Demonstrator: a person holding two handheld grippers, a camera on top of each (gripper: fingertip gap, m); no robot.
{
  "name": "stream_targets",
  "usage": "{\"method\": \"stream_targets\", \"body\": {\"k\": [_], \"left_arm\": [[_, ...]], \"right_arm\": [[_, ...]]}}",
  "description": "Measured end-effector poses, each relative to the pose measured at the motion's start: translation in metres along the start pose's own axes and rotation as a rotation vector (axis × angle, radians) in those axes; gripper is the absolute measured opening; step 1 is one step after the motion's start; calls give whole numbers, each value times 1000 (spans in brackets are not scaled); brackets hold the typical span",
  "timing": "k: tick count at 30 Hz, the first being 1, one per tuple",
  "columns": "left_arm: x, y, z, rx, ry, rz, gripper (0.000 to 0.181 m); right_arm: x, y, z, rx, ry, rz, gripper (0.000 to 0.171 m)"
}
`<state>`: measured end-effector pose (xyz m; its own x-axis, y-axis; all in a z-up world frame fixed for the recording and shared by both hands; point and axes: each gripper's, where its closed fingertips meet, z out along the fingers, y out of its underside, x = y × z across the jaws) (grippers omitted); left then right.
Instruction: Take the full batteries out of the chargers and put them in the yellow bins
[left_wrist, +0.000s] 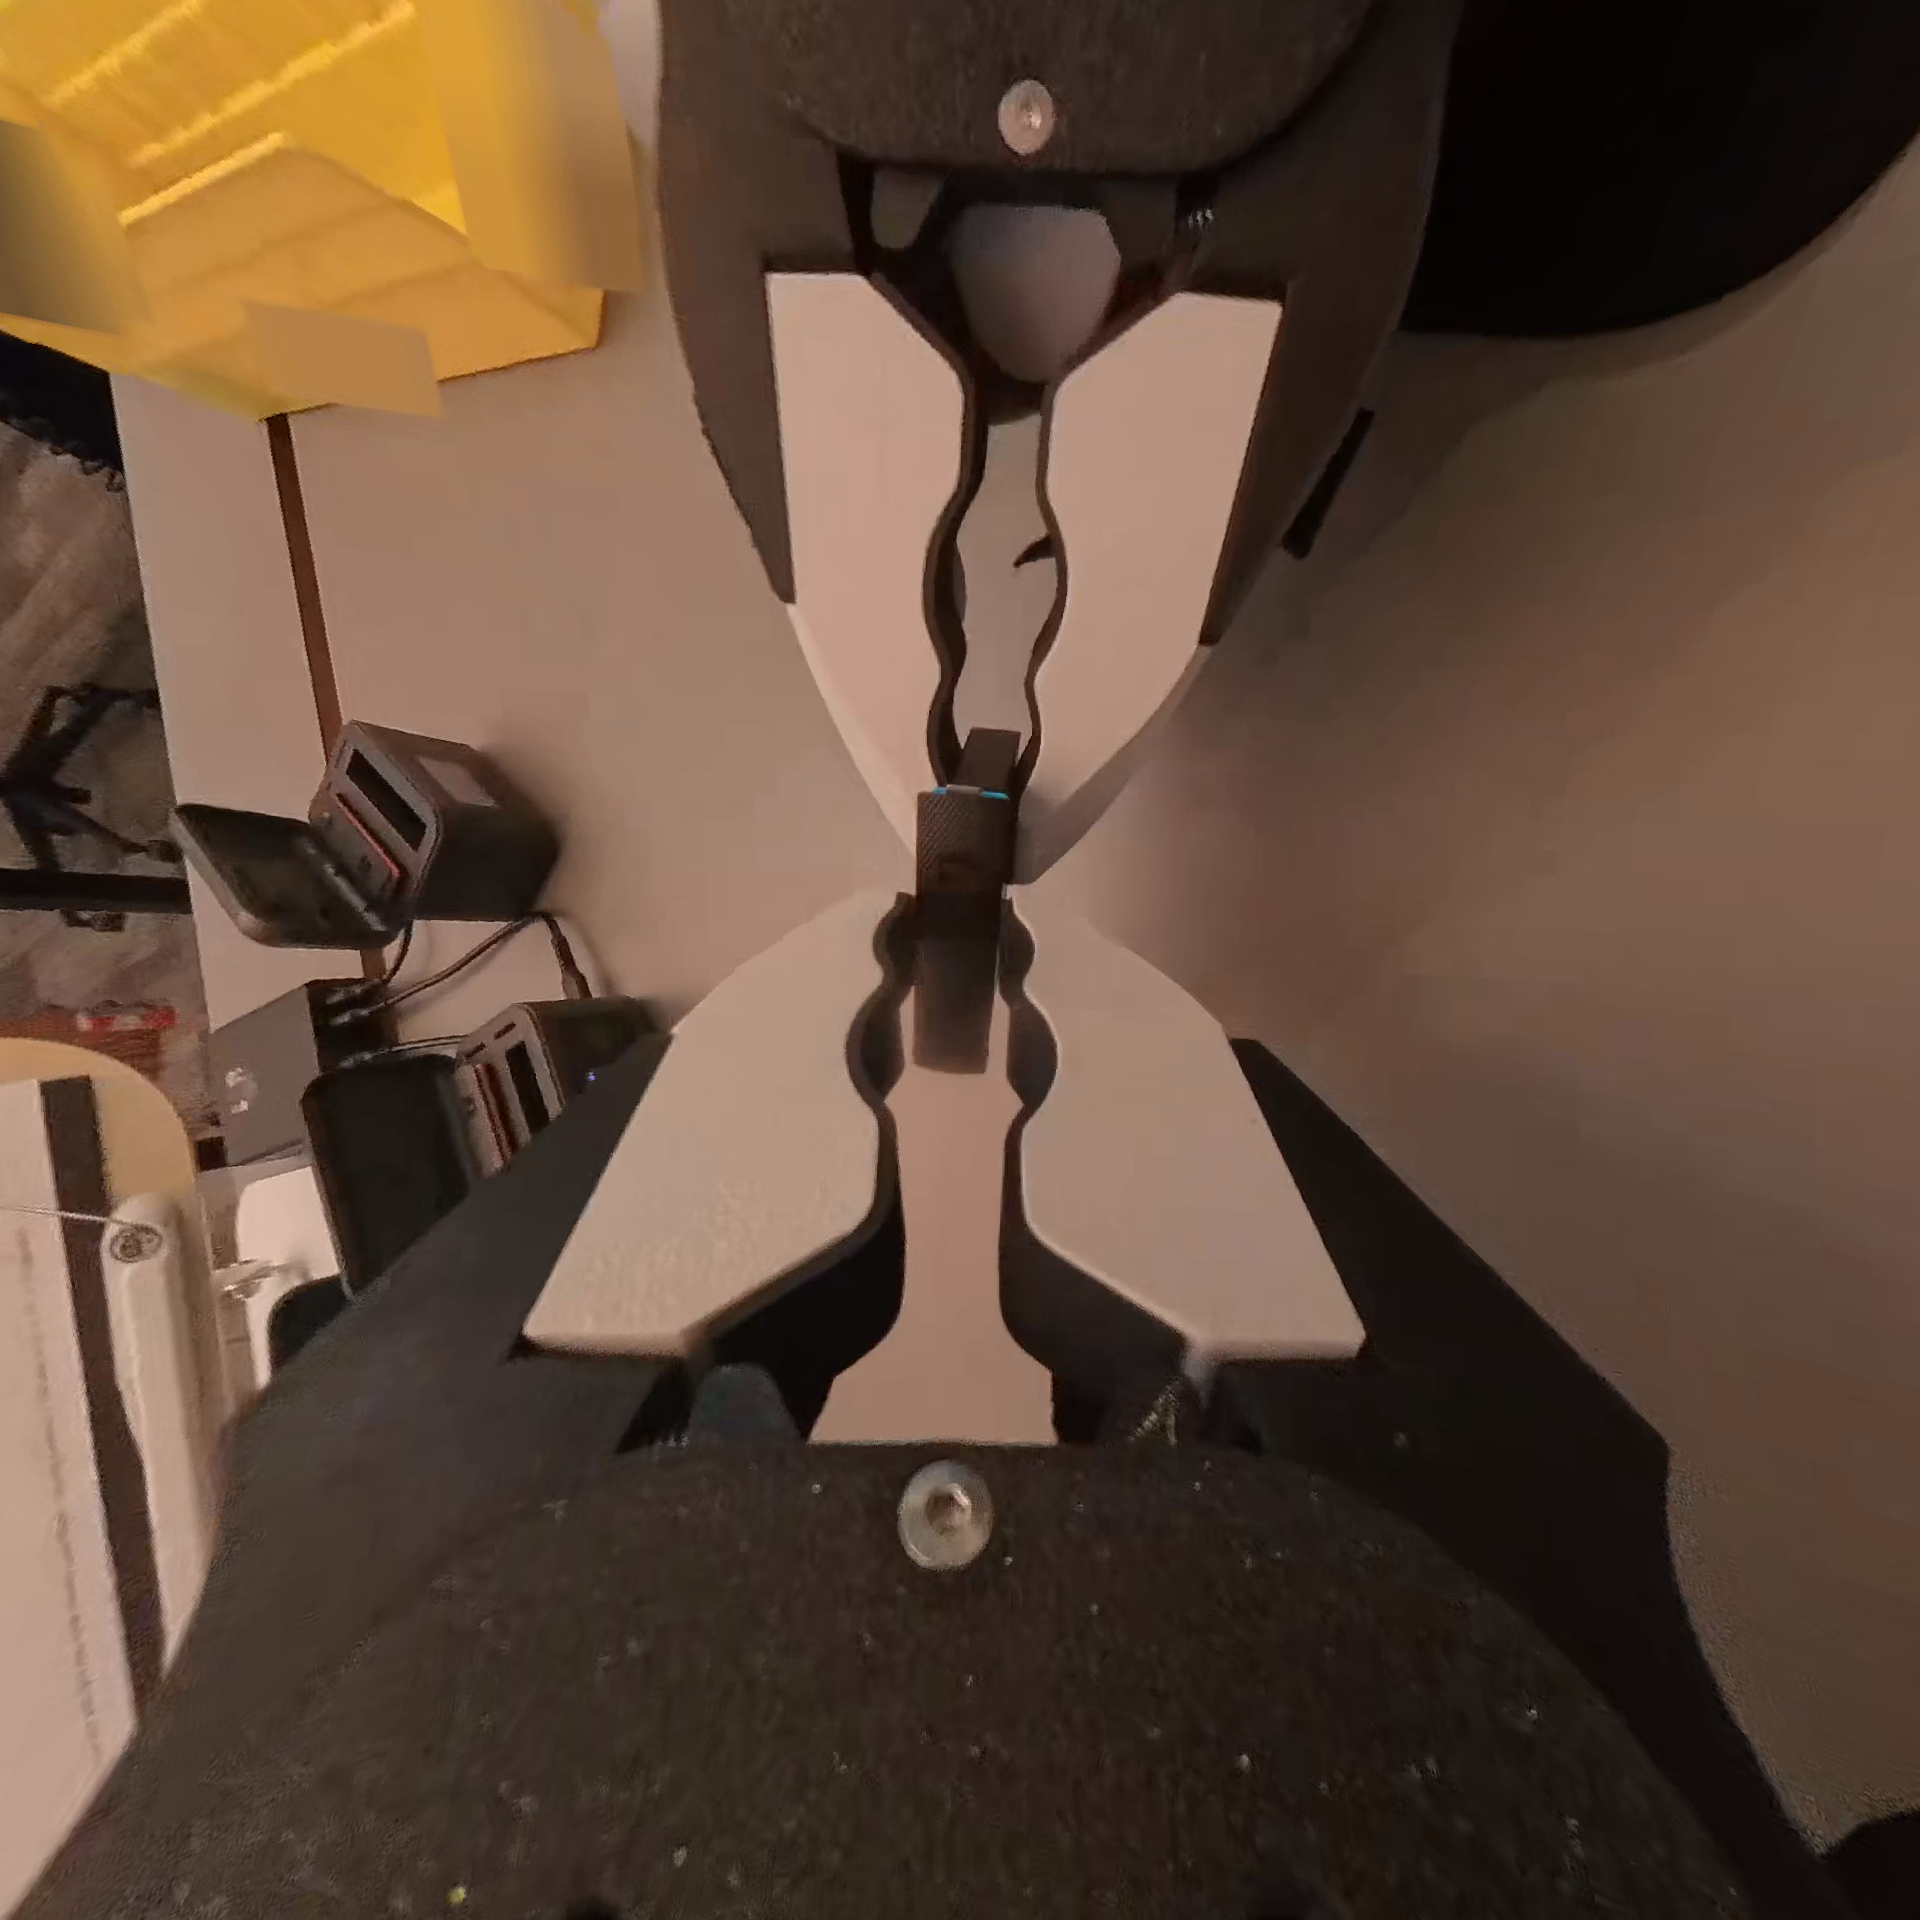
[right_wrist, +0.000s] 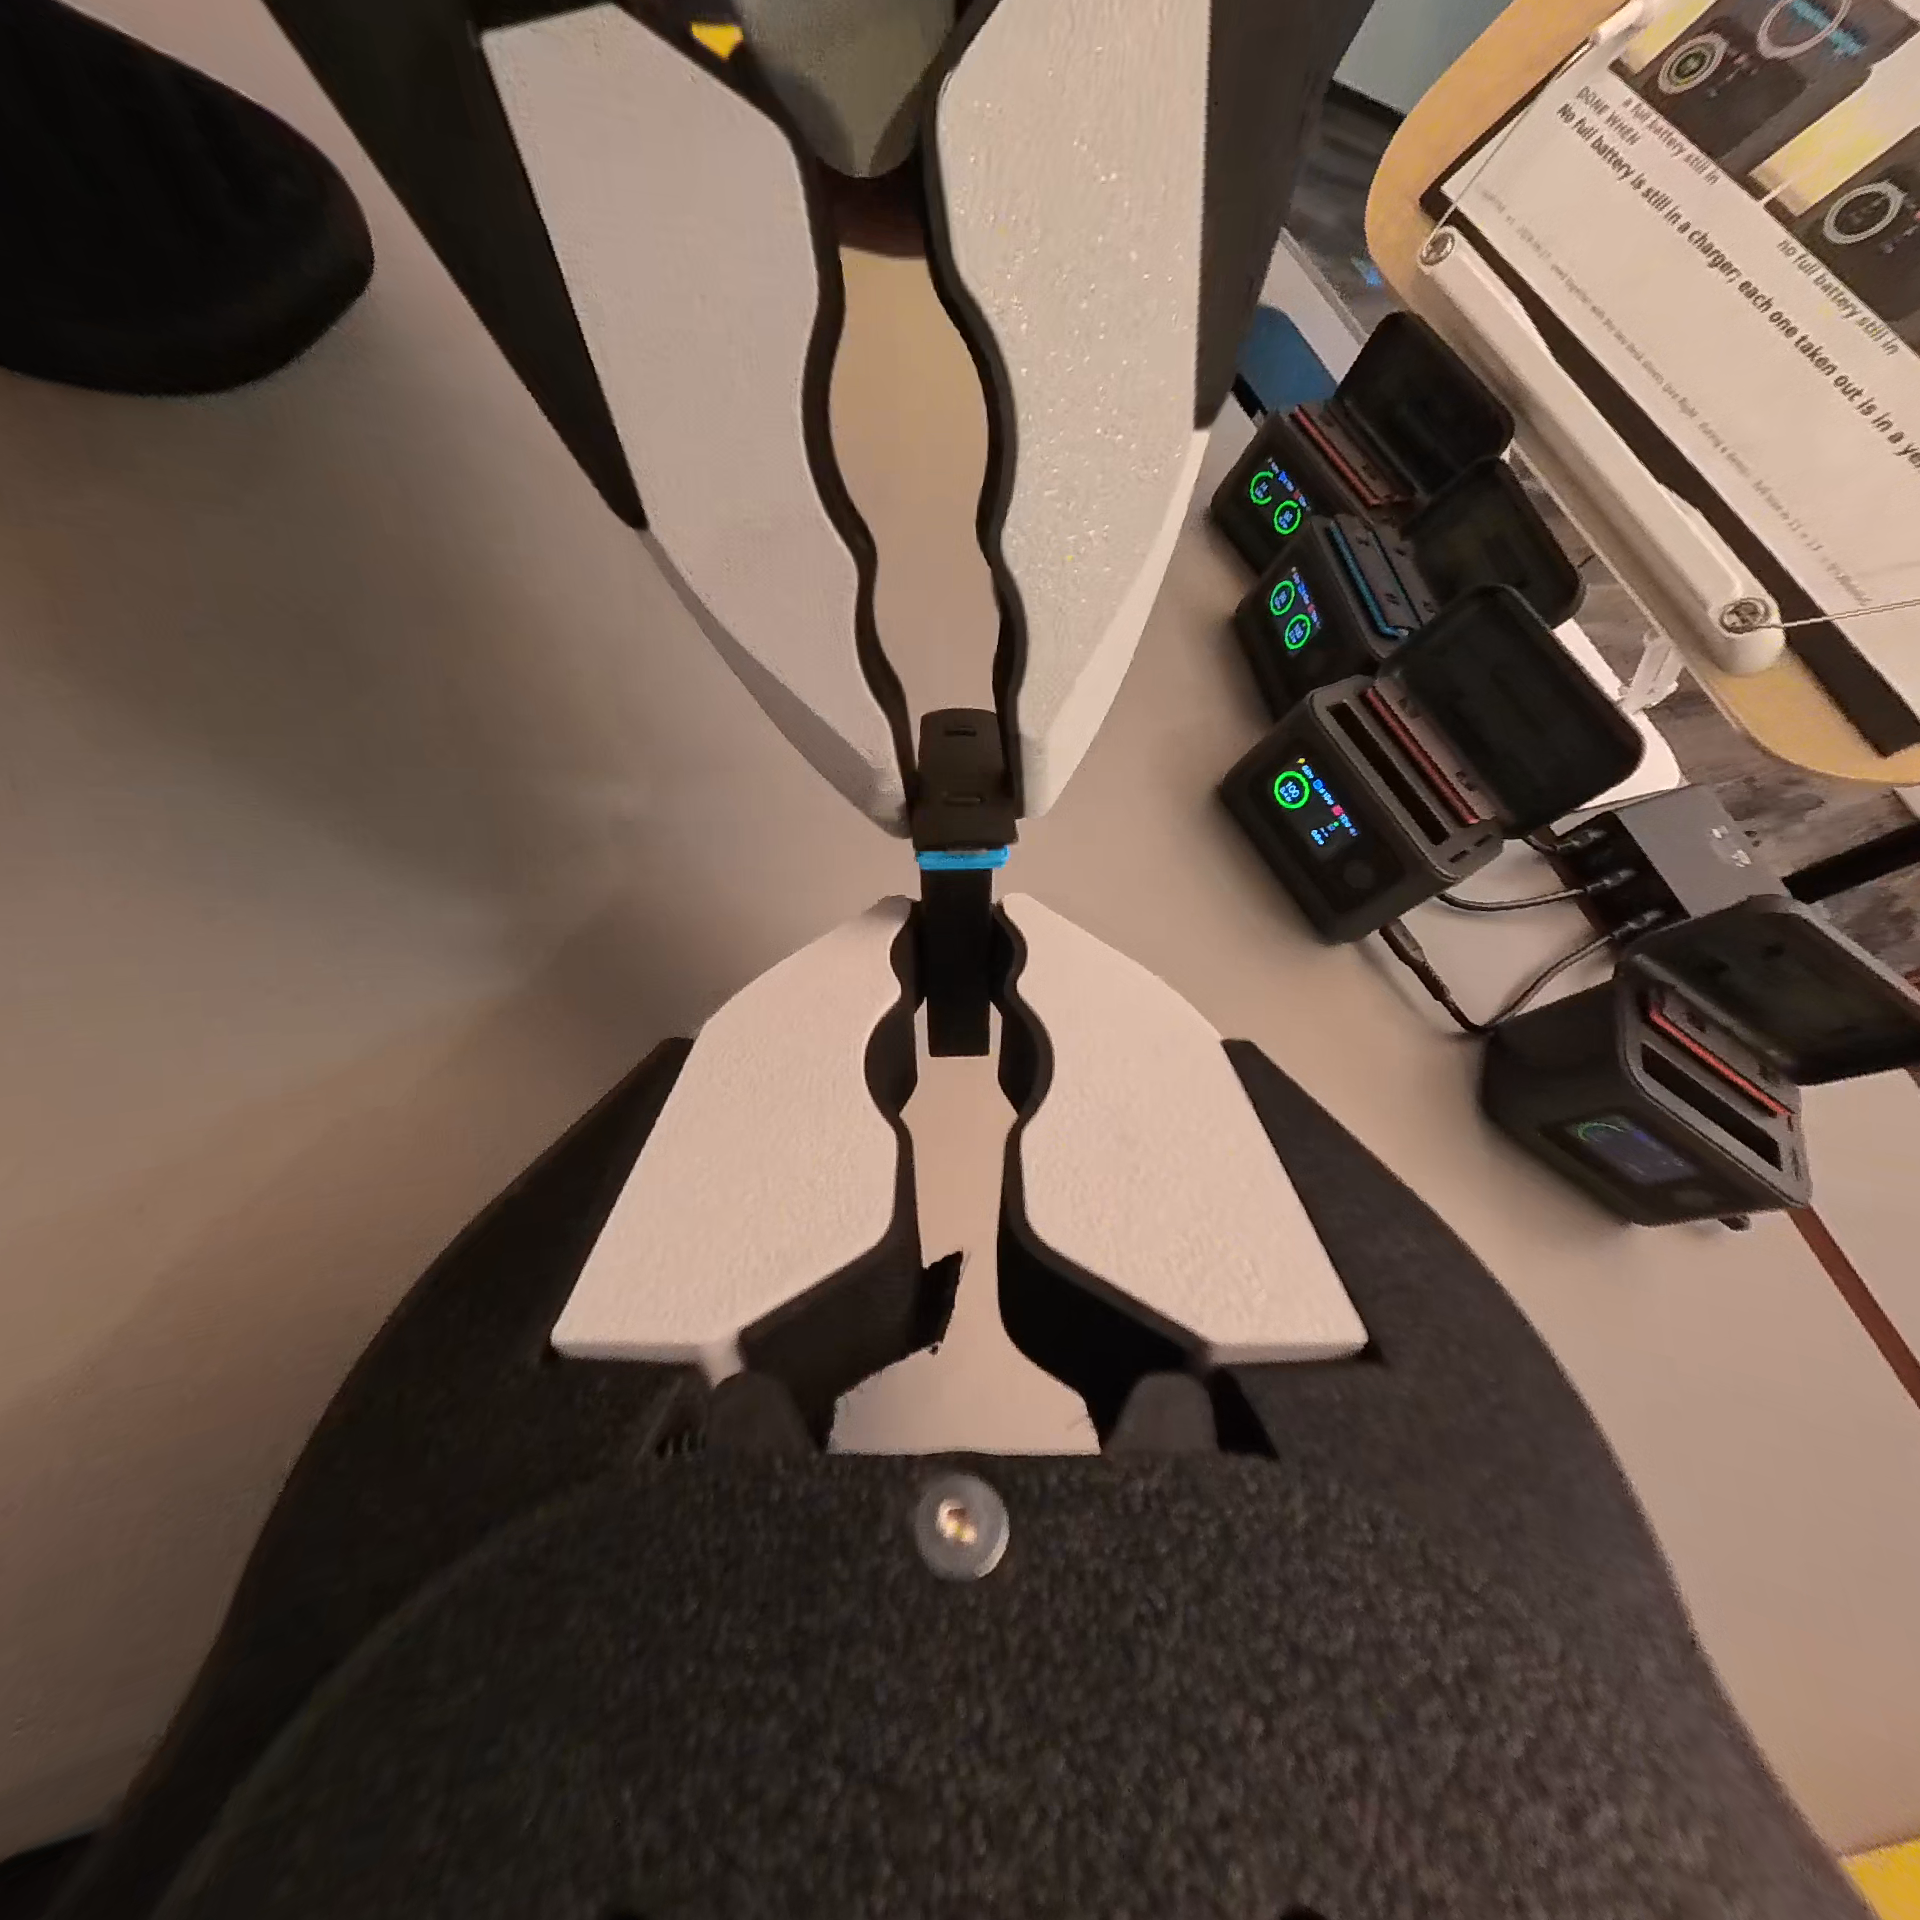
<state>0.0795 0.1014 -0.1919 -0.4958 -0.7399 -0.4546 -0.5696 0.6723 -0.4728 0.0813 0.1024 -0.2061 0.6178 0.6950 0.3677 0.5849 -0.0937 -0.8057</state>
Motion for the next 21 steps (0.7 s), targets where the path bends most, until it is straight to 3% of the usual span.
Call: {"method": "stream_targets", "body": {"k": [5,9,16,21], "left_arm": [[-2,2,2,-39,17,41,15],[-38,12,-9,-92,6,8,15],[-128,58,-6,-262,12,-261,15],[-148,87,16,-373,103,-438,15]], "right_arm": [[4,2,0,3,5,21,11],[27,9,-7,10,73,106,30],[46,24,-15,29,96,207,28],[44,24,-15,28,84,214,27]]}}
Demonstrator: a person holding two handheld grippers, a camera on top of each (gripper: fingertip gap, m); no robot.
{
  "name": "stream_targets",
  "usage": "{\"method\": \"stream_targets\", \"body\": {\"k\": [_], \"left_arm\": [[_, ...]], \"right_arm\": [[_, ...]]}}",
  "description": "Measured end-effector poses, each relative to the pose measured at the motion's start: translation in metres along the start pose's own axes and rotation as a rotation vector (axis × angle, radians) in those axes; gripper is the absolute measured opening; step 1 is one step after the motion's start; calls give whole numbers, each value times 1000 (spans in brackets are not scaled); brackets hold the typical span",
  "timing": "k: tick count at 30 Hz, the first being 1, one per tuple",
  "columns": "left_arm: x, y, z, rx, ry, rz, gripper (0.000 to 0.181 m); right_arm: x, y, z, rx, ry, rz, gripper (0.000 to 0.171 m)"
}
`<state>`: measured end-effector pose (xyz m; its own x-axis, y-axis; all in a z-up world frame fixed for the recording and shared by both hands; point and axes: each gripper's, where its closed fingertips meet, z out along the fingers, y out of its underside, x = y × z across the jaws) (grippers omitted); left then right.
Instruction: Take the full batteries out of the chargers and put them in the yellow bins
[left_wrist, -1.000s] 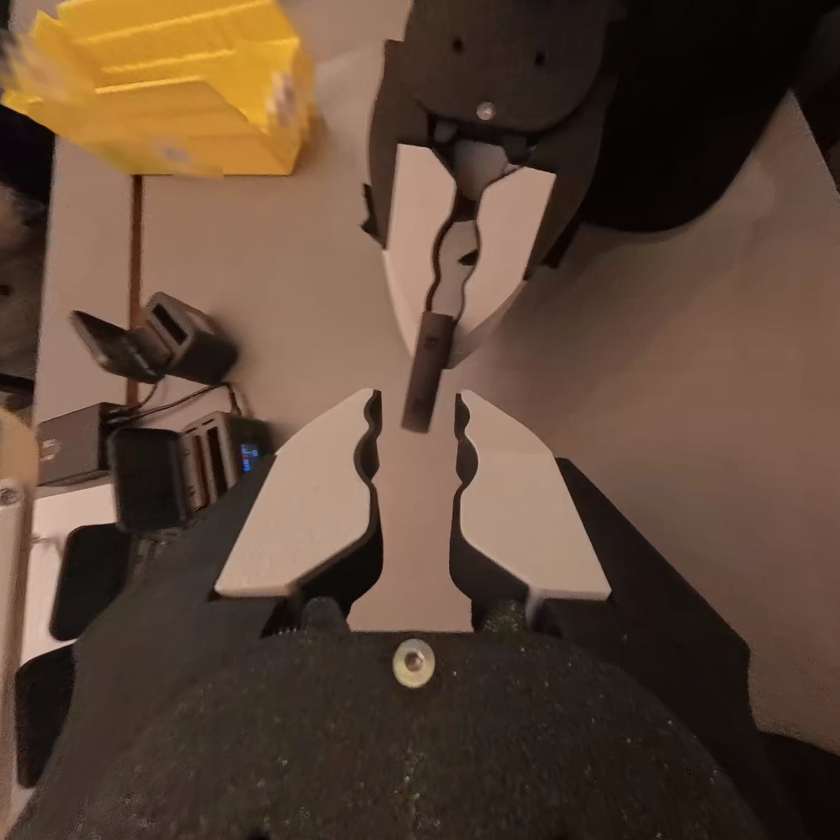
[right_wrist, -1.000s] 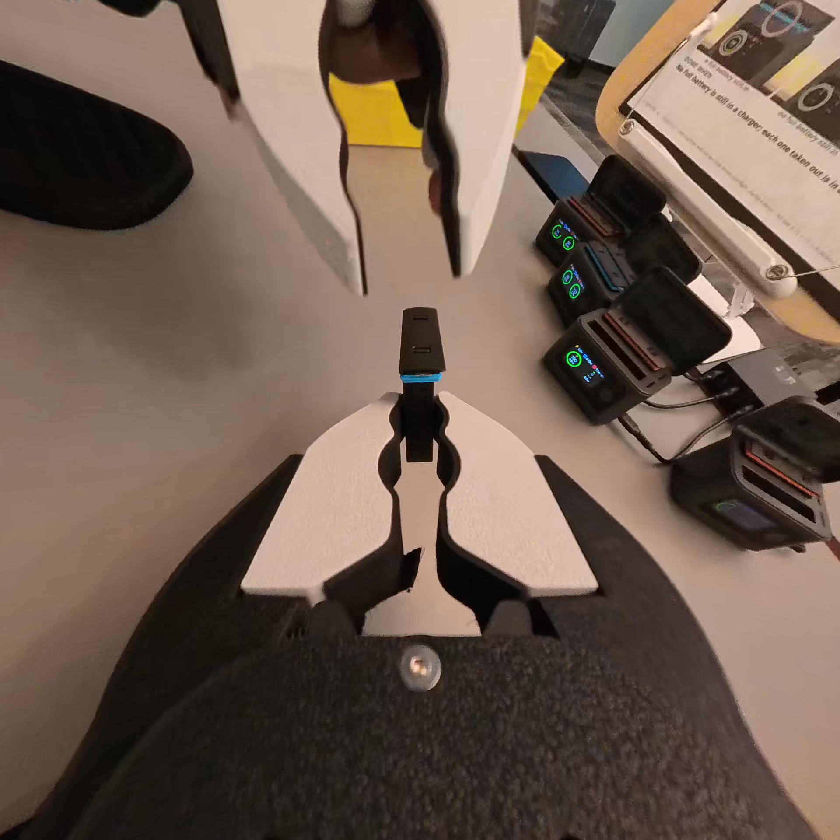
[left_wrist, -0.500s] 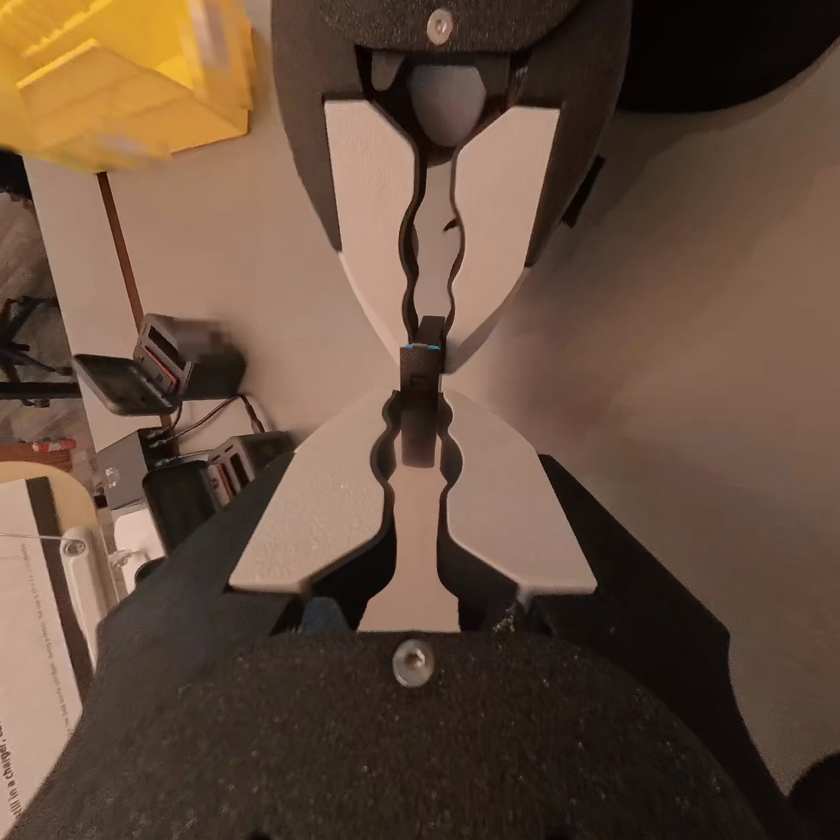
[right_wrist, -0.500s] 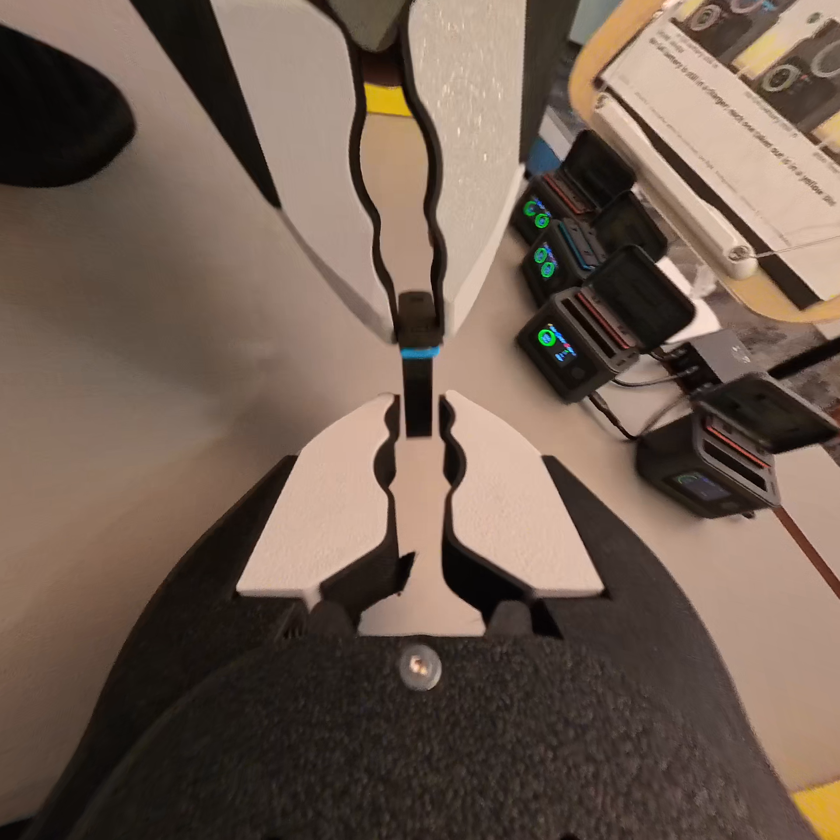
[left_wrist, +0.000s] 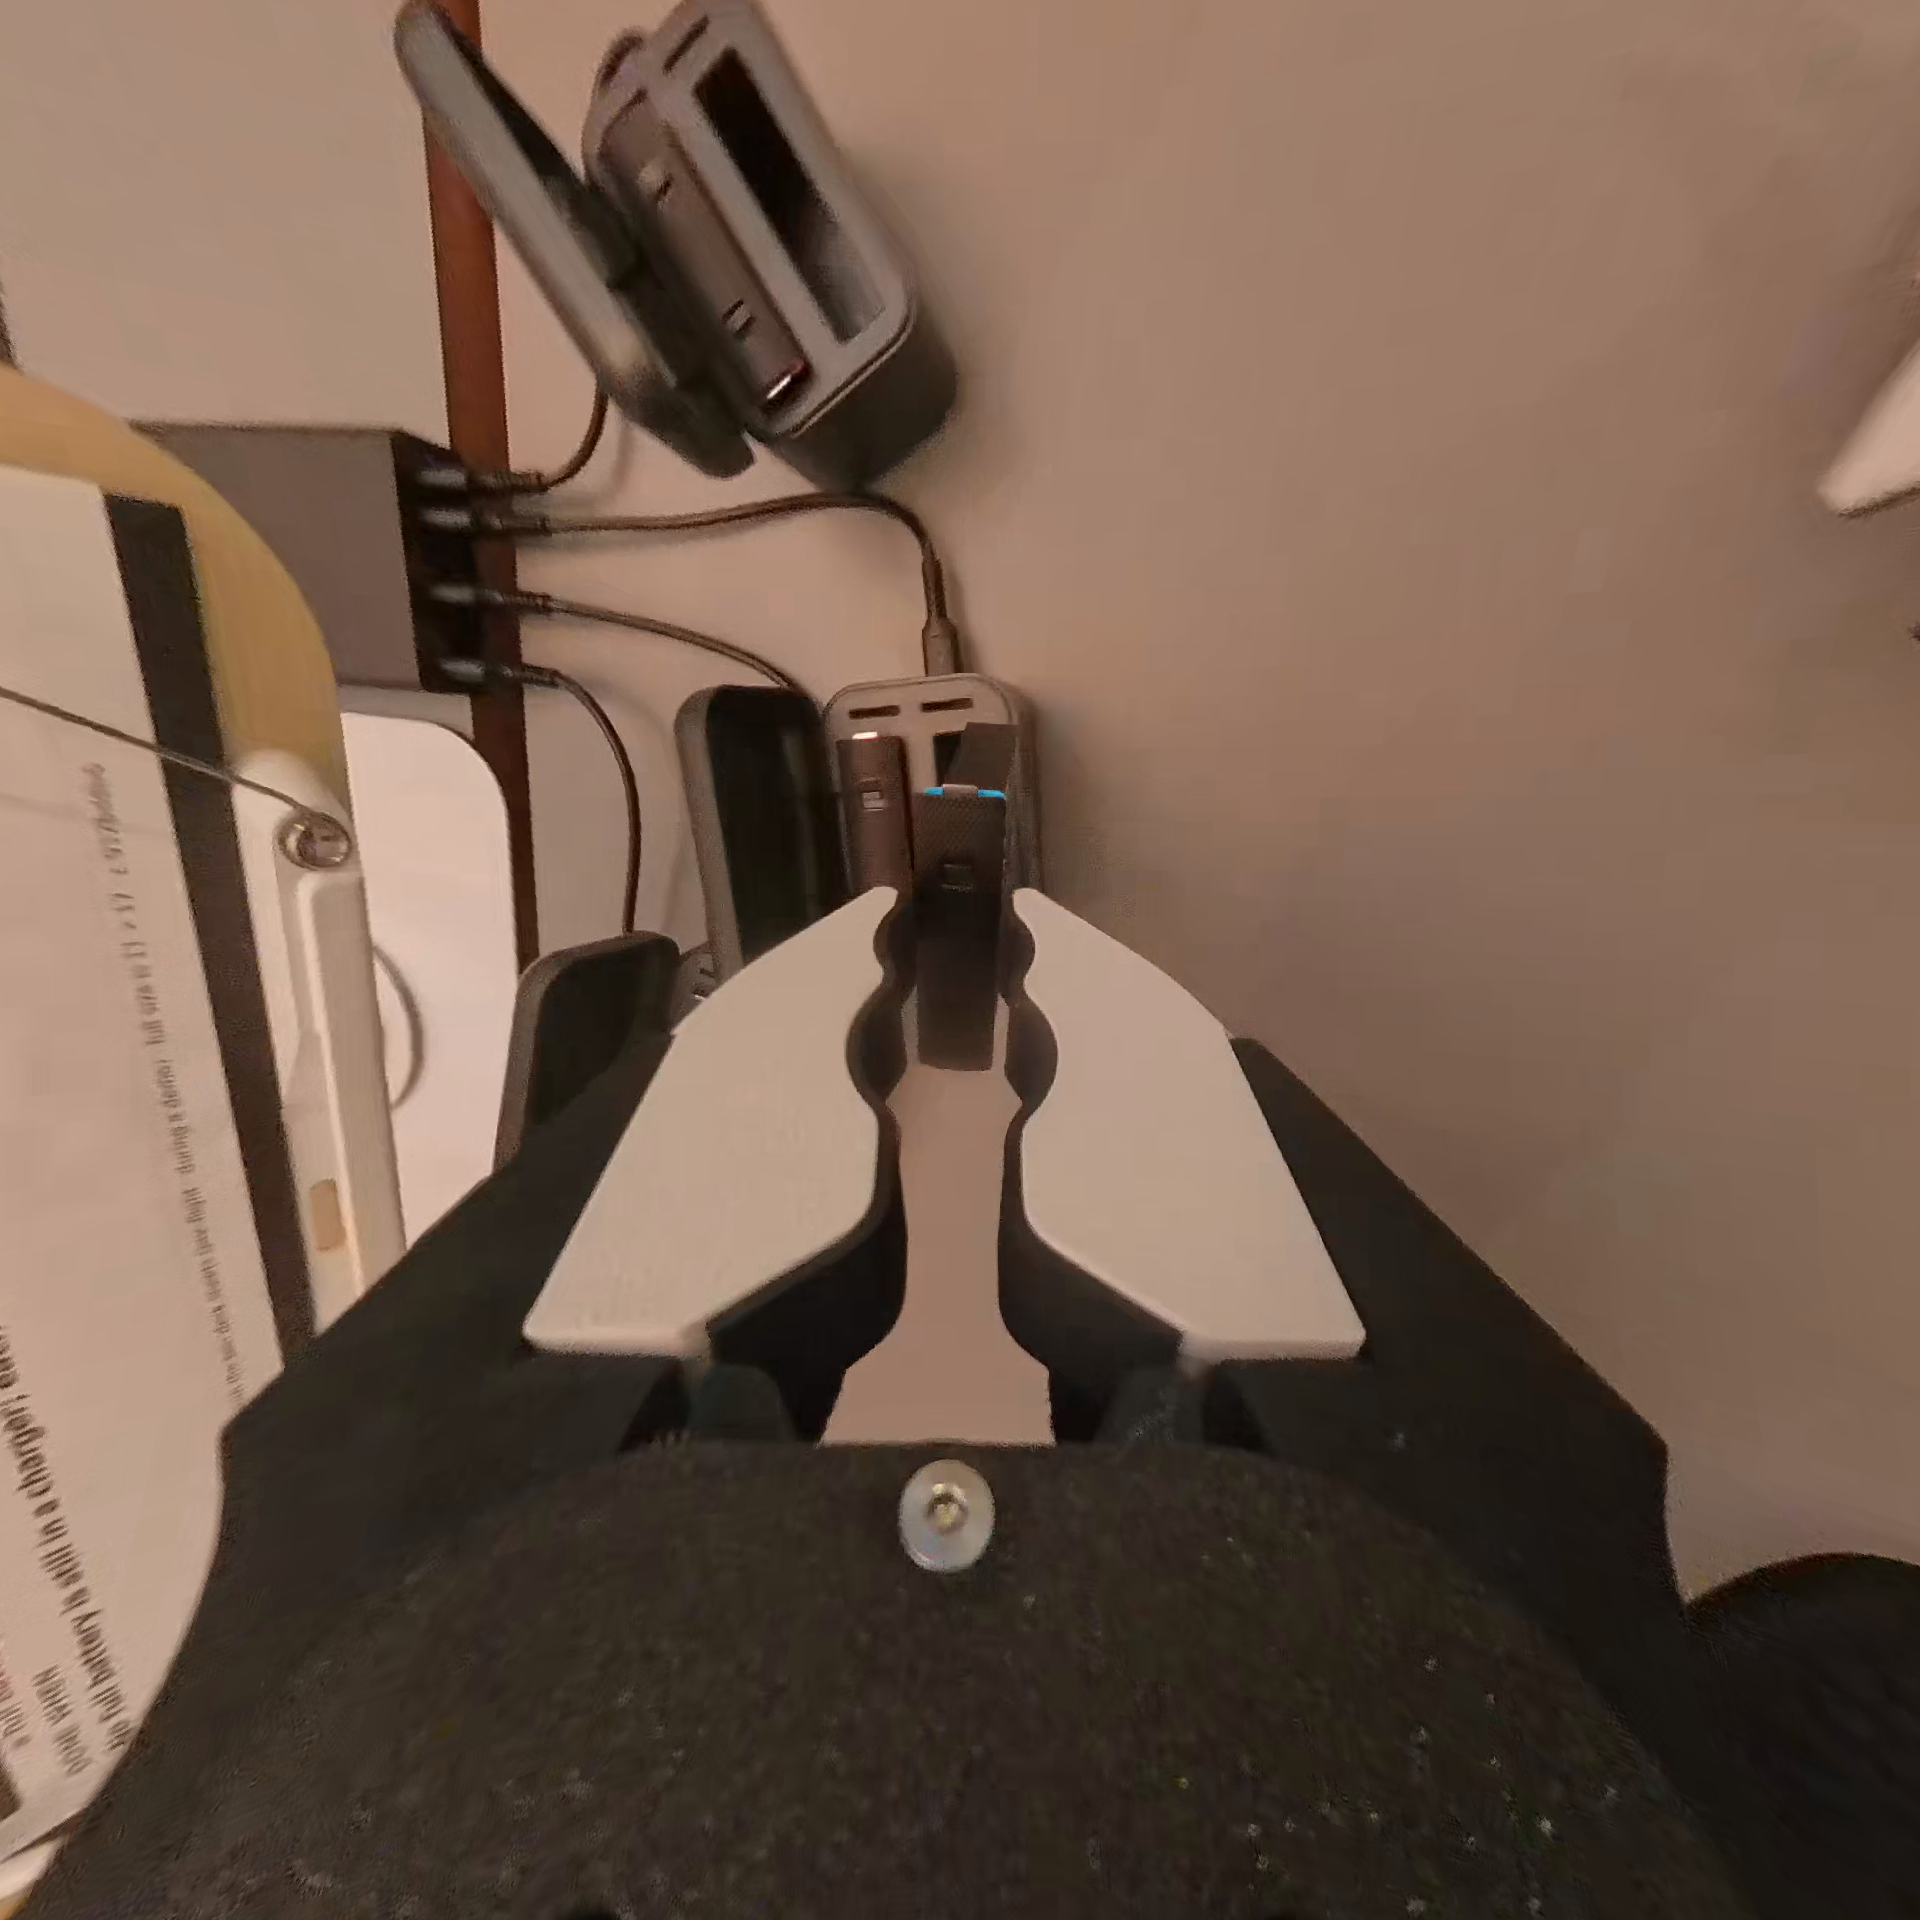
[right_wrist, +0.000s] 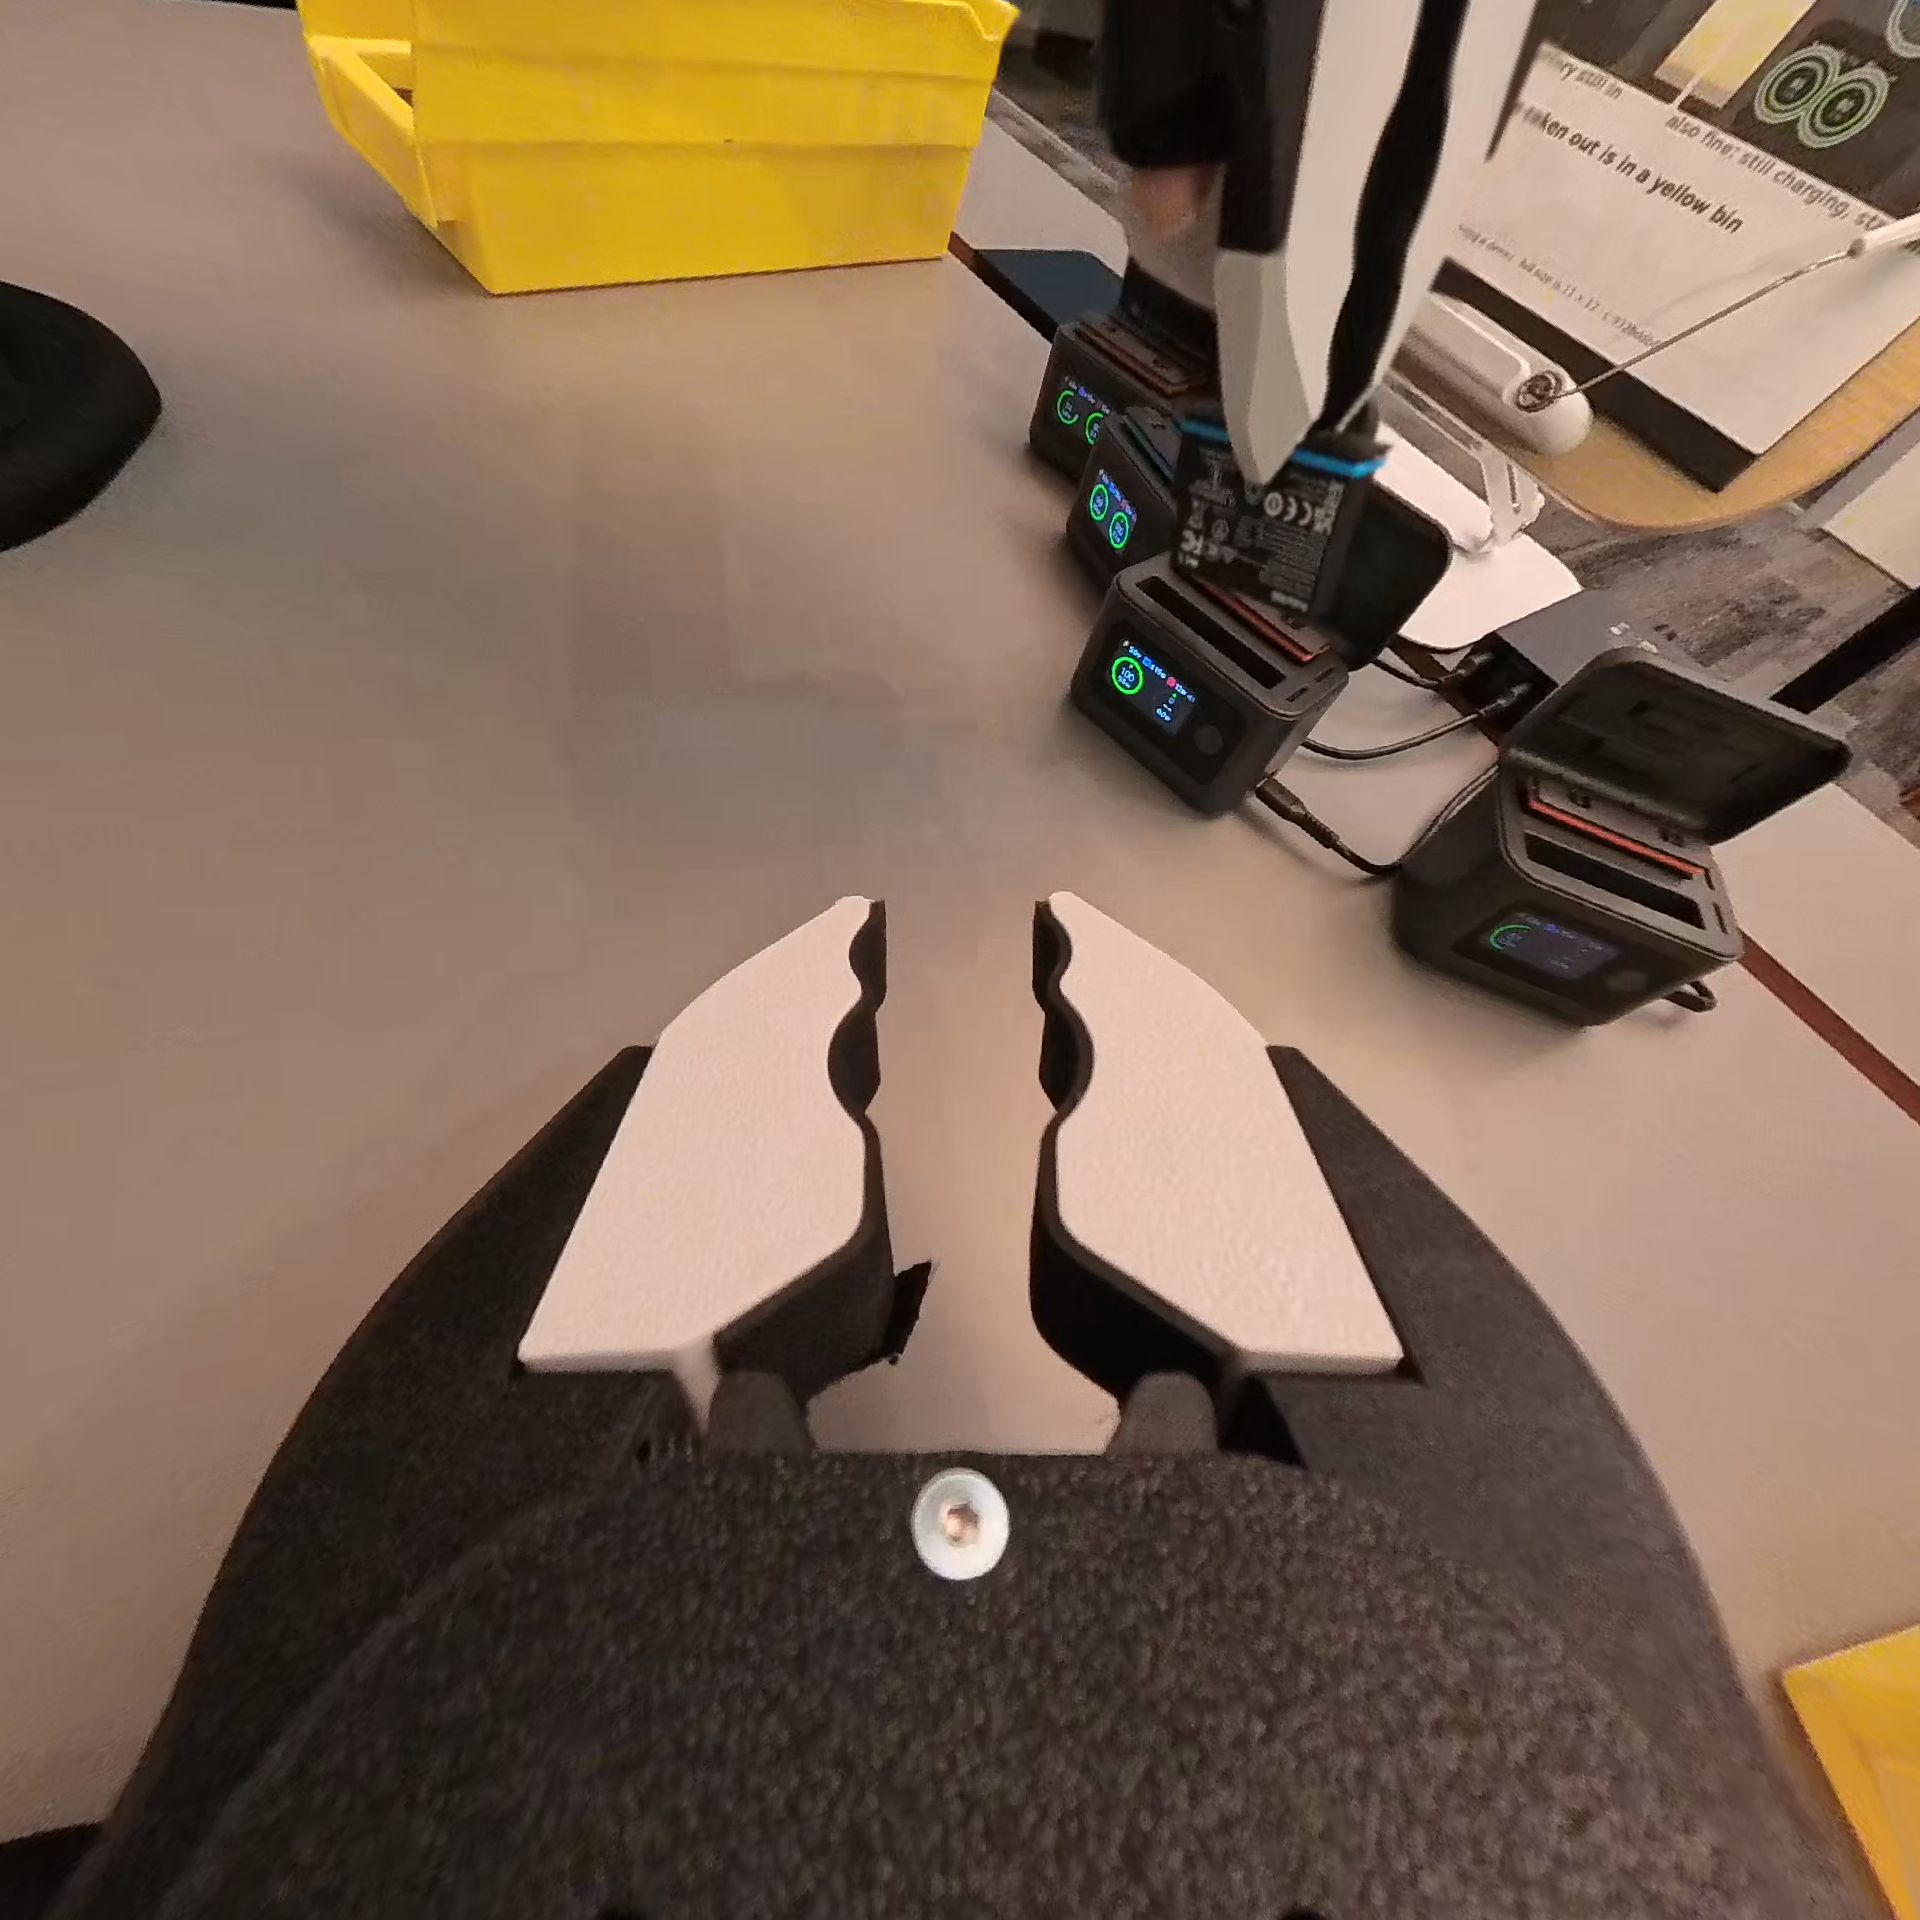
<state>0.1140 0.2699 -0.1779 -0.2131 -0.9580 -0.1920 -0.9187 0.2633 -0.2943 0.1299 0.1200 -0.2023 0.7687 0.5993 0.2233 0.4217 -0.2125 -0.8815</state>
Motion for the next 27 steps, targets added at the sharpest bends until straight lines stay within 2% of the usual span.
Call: {"method": "stream_targets", "body": {"k": [9,17,27], "left_arm": [[-10,9,22,-111,79,-95,15],[-7,-1,26,-86,104,-137,15],[-5,11,31,-99,125,-179,15]], "right_arm": [[-1,-2,-1,7,-9,3,26],[-2,0,-1,1,-8,1,25],[-4,3,2,-12,-15,2,25]]}}
